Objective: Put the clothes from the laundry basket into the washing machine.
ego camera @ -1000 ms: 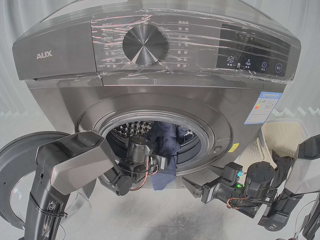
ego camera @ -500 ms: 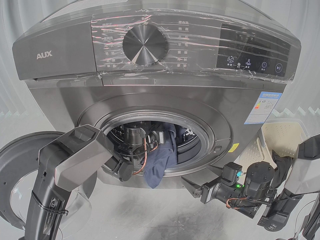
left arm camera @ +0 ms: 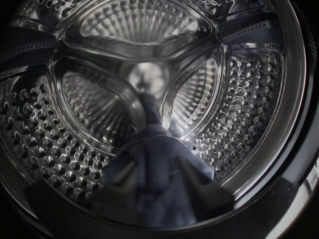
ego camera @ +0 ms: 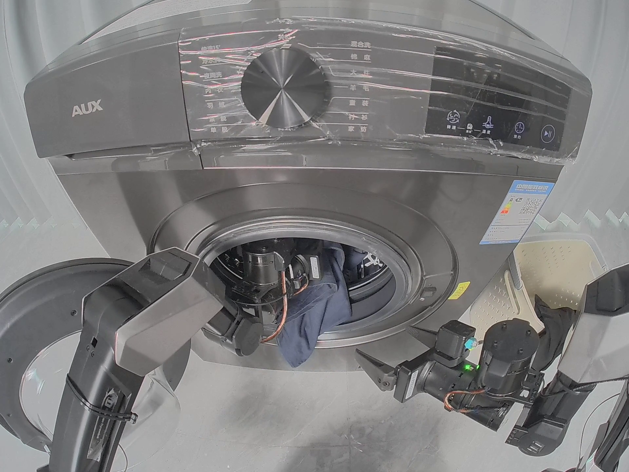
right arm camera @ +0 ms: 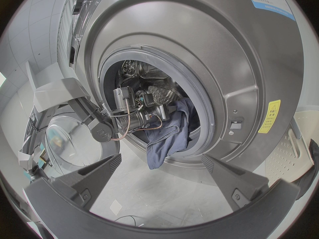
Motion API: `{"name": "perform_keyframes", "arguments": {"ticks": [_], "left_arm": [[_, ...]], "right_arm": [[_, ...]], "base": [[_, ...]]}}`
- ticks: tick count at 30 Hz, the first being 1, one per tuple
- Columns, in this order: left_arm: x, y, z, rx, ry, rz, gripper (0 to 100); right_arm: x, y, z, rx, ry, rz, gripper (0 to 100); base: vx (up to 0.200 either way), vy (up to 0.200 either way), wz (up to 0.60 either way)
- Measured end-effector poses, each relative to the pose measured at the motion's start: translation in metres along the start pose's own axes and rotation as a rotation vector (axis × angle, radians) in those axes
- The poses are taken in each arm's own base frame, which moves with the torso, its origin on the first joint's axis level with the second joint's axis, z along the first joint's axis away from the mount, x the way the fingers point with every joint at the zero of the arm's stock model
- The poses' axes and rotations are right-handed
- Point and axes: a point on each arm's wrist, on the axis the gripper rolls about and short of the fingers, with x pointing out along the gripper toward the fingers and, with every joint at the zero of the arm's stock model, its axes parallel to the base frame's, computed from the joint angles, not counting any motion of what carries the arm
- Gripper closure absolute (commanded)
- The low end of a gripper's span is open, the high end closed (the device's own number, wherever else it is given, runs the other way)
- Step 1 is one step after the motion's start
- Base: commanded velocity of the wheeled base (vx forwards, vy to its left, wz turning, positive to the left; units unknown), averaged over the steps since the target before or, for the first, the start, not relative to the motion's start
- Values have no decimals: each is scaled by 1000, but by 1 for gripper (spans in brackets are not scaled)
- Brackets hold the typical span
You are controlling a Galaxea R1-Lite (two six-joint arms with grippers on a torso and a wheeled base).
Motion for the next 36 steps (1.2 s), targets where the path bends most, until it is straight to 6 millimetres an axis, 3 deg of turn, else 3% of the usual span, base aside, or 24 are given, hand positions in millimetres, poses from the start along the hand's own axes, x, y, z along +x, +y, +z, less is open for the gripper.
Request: {"name": "perform_keyframes", "arguments": {"ticks": [14,23,24,30,36], "left_arm": [[-53,-15,-20,69,195,-95,0],[-55,-20,-38,97,230,-118,0],[-55,-19,-41,98,233,-116,100],[-51,-11,-54,123,246,-102,100],[-39,-10,-46,105,186,-92,100]], "right_arm": [[0,0,-1,-1,5,0,0],[0,0,-2,-1,6,0,0],[0,0,-2,-2,7,0,0],[0,1,-1,-2,6,2,0],[0,1,-1,-1,5,2,0]], "base": [[0,0,0],[0,0,0],[0,0,0],[0,0,0],[0,0,0]]}}
